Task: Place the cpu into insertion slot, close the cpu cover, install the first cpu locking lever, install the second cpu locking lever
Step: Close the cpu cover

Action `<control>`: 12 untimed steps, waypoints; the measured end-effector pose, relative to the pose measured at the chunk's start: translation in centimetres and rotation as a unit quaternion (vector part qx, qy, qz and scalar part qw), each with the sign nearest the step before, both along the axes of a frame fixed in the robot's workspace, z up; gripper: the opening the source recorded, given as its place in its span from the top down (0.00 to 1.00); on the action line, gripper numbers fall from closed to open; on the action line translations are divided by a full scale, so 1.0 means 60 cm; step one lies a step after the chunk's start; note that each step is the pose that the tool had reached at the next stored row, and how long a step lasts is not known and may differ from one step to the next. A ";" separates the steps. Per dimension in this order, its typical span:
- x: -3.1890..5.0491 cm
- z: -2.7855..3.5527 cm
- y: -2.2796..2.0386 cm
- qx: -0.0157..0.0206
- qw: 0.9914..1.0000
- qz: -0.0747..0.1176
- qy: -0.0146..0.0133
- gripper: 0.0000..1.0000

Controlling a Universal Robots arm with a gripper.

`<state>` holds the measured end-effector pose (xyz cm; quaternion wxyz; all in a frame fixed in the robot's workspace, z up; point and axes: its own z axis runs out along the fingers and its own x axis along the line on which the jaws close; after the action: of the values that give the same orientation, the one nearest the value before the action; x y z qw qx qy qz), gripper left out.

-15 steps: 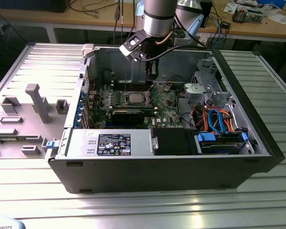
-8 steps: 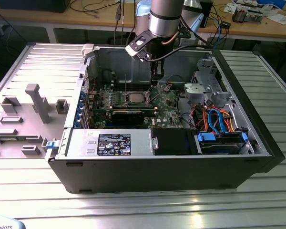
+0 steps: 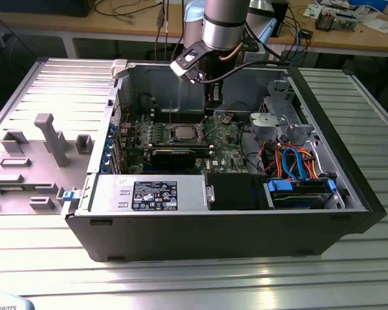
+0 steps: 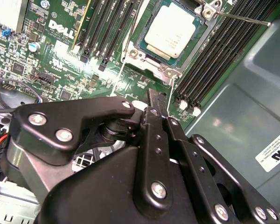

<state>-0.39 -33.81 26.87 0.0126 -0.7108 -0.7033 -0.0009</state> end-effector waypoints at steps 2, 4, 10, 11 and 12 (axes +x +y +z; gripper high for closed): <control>0.000 0.000 0.0000 0.000 1.000 0.000 0.000 0.89; 0.001 0.000 0.0000 0.000 1.000 0.000 0.000 0.89; 0.011 0.000 0.0000 0.000 1.000 0.000 0.000 0.89; 0.012 0.000 0.0000 0.000 1.000 0.000 0.000 0.89; 0.012 0.000 0.0000 0.000 1.000 0.000 0.000 0.89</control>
<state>0.35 -33.80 26.87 0.0126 -0.7108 -0.7033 -0.0009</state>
